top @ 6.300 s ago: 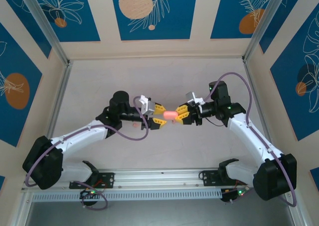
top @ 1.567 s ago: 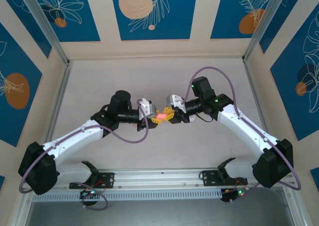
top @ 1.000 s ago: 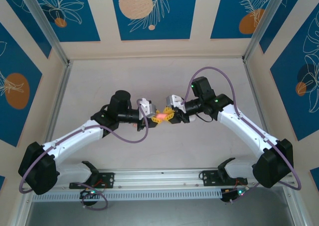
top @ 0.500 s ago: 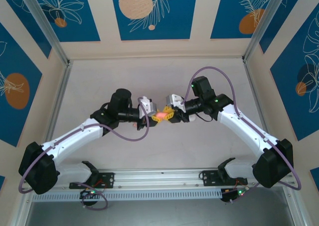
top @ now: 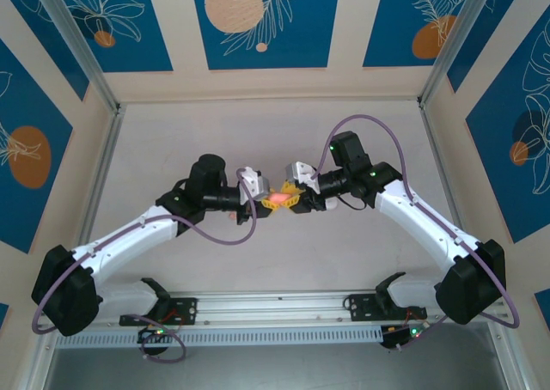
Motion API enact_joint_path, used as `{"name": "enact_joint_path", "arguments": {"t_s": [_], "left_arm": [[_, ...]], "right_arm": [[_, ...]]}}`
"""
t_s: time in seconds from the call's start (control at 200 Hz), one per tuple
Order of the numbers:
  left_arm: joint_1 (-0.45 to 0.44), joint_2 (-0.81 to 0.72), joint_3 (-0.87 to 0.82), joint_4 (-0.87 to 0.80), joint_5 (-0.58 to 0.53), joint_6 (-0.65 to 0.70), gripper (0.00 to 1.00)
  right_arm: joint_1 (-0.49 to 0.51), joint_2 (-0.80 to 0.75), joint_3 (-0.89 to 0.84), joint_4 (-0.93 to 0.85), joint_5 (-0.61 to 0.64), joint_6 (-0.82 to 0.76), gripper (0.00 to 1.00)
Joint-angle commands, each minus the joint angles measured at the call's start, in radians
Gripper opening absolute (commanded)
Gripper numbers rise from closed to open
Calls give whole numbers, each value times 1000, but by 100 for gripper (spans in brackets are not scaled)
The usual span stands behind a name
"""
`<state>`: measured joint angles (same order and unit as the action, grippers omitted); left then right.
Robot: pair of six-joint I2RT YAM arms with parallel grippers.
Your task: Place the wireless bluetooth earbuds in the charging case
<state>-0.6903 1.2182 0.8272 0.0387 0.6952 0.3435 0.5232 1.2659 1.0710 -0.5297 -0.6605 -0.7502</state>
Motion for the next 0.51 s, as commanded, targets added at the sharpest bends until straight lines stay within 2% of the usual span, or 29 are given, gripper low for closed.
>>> {"name": "enact_joint_path", "arguments": {"t_s": [0.0,0.14,0.5], "left_arm": [[-4,-30,-31,96,33,-18,0],[-5,-37,-46,111,40,-13,0],[-4,-29,-50,88,47,-12,0]], "right_arm": [[-4,-22,0,23,2,29,37],[-16,-23,3,45,33,62,43],[-67,-15,28,93,40,128,44]]}}
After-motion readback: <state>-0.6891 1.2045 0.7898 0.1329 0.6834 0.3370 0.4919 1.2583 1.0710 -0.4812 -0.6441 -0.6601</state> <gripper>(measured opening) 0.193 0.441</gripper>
